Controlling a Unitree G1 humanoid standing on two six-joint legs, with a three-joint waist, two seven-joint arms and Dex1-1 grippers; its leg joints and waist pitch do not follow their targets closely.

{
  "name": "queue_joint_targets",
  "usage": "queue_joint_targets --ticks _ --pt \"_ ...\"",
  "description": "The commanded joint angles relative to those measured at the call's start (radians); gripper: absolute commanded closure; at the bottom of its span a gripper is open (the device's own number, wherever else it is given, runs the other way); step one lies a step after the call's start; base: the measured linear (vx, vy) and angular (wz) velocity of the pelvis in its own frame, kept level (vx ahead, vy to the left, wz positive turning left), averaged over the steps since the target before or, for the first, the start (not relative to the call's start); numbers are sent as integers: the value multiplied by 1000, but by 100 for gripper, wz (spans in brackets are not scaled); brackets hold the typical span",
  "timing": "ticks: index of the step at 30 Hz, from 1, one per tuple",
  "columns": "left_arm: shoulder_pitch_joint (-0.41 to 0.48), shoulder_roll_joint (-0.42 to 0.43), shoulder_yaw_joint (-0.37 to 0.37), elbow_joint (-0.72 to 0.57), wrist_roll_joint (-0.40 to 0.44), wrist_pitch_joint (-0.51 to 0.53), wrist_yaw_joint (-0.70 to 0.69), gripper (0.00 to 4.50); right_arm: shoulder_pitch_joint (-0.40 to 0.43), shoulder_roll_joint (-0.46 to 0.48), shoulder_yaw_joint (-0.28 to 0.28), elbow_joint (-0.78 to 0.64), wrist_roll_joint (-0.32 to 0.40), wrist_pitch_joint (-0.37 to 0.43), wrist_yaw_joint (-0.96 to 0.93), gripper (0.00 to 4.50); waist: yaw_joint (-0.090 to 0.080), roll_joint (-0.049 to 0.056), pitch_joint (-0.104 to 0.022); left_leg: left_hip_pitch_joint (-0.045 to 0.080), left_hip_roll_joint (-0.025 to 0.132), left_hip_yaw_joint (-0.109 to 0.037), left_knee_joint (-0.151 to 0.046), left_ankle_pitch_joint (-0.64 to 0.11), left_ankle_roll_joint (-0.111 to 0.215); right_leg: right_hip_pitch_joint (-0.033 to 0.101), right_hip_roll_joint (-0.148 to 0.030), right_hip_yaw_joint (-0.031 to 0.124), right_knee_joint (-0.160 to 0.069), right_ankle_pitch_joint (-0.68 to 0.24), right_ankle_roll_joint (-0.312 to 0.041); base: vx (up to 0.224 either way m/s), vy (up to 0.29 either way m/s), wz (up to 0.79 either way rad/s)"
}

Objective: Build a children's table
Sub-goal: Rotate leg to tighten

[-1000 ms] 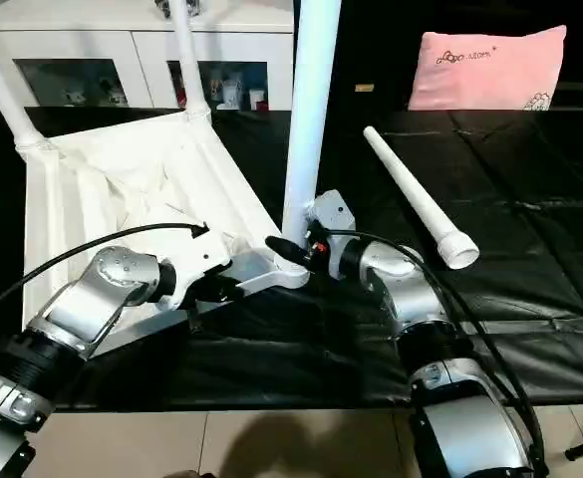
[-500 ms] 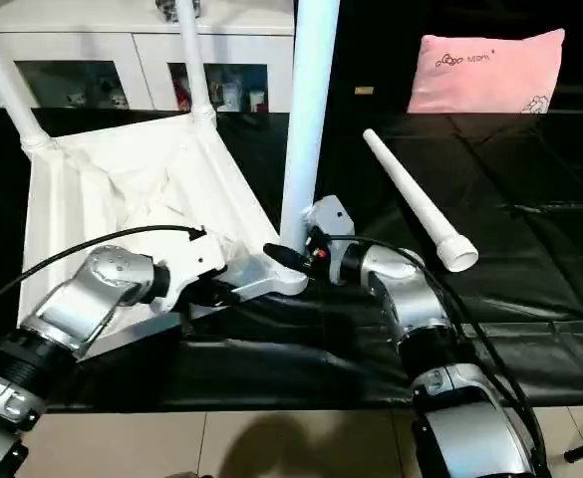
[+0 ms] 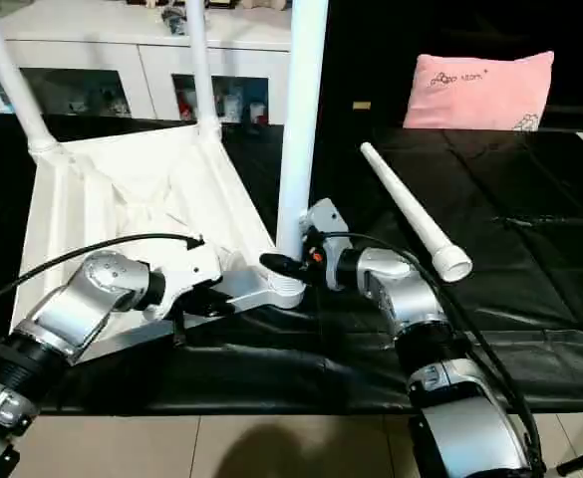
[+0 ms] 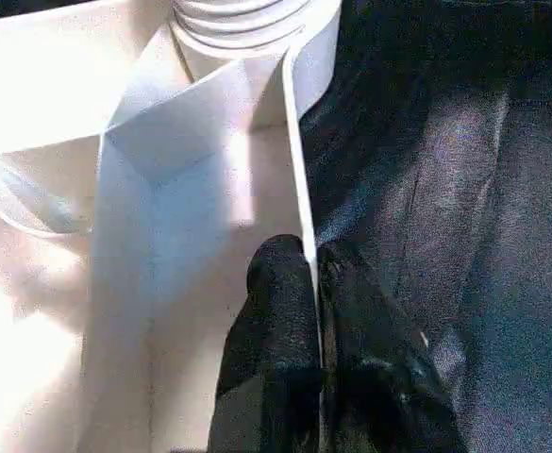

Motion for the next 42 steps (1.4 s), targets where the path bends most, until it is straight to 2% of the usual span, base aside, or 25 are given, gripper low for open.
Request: queue_joint_targets --ticks 1,5,8,10,11,12,13,14,16,17,18,21,25,28,32,34,38,42 --pt "-36 -12 -13 -52 -23 -71 -78 450 106 -3 64 179 -72 185 -28 257 -2 17 -25 16 42 -16 -77 -413 -40 6 -51 26 -82 -176 -224 0 0 0" --pt "-44 -19 -4 -40 -25 -63 -57 450 116 -1 24 175 -45 163 -65 257 -1 18 -22 20 43 -17 -79 -451 -49 0 -54 28 -88 -254 -210 0 0 0" --pt "-47 -27 17 -29 -36 -45 -42 450 150 6 -68 118 38 112 -83 257 -2 23 -20 26 44 -19 -80 -491 -57 -5 -55 30 -95 -298 -198 0 0 0" --pt "-48 -28 26 -24 -38 -37 -35 450 192 13 -126 33 105 89 -63 257 6 20 -22 29 46 -17 -81 -482 -52 -6 -52 31 -97 -268 -188 0 0 0" --pt "-48 -28 27 -23 -39 -37 -34 450 200 14 -133 17 115 88 -59 257 9 20 -24 29 46 -17 -80 -474 -50 -6 -52 32 -95 -253 -191 0 0 0" --pt "-49 -30 33 -18 -41 -34 -29 450 234 19 -153 -40 147 89 -46 257 13 22 -26 22 45 -17 -82 -448 -48 1 -51 30 -92 -218 -194 0 0 0" --pt "-49 -32 36 -16 -44 -32 -26 450 253 21 -157 -66 157 90 -42 257 20 27 -28 23 47 -16 -81 -425 -46 0 -50 30 -89 -174 -197 0 0 0" --pt "-49 -32 37 -16 -44 -32 -26 450 256 22 -158 -69 159 90 -41 257 20 24 -29 21 46 -15 -80 -407 -44 3 -49 29 -87 -143 -198 0 0 0" --pt "-52 -36 41 -10 -47 -30 -25 450 301 30 -162 -123 178 96 -37 257 24 25 -34 15 45 -15 -77 -332 -35 13 -46 24 -76 -23 -208 0 0 0" --pt "-54 -38 42 -7 -47 -31 -26 450 326 35 -161 -142 183 97 -38 257 26 29 -36 16 45 -15 -75 -314 -32 13 -46 23 -73 11 -211 0 0 0" --pt "-56 -40 44 -5 -46 -30 -28 450 350 41 -163 -156 184 100 -48 257 27 27 -37 15 43 -13 -71 -281 -23 16 -45 21 -71 65 -214 0 0 0" --pt "-59 -45 47 -1 -46 -27 -34 450 378 48 -160 -159 166 83 -73 257 27 28 -33 13 43 -13 -76 -316 -27 17 -50 20 -77 4 -212 0 0 0" --pt "-57 -35 35 -2 -46 -31 -43 450 389 34 -136 -203 126 61 -107 257 24 30 -27 17 45 -17 -84 -394 -50 12 -53 25 -89 -142 -191 0 0 0" --pt "-52 -30 26 -4 -39 -35 -48 450 389 25 -119 -223 105 57 -105 257 21 29 -28 16 45 -17 -84 -387 -54 11 -52 26 -89 -134 -185 0 0 0" --pt "-49 -33 19 -1 -30 -40 -50 450 380 -13 -36 -219 -6 9 -112 257 20 25 -29 14 45 -15 -81 -352 -50 13 -51 24 -85 -79 -187 0 0 0" --pt "-50 -34 18 0 -29 -41 -50 450 376 -15 -29 -211 -18 5 -118 257 19 26 -29 13 43 -14 -80 -345 -46 14 -51 25 -84 -73 -190 0 0 0" --pt "-49 -35 10 0 -24 -42 -59 450 337 -3 -16 -152 -38 12 -173 257 15 27 -24 15 44 -16 -83 -387 -50 10 -53 25 -89 -149 -193 0 0 0" --pt "-47 -31 5 -2 -24 -42 -66 450 329 -1 -14 -142 -38 11 -186 257 12 27 -22 17 44 -18 -86 -426 -56 6 -55 28 -96 -220 -177 0 0 0"
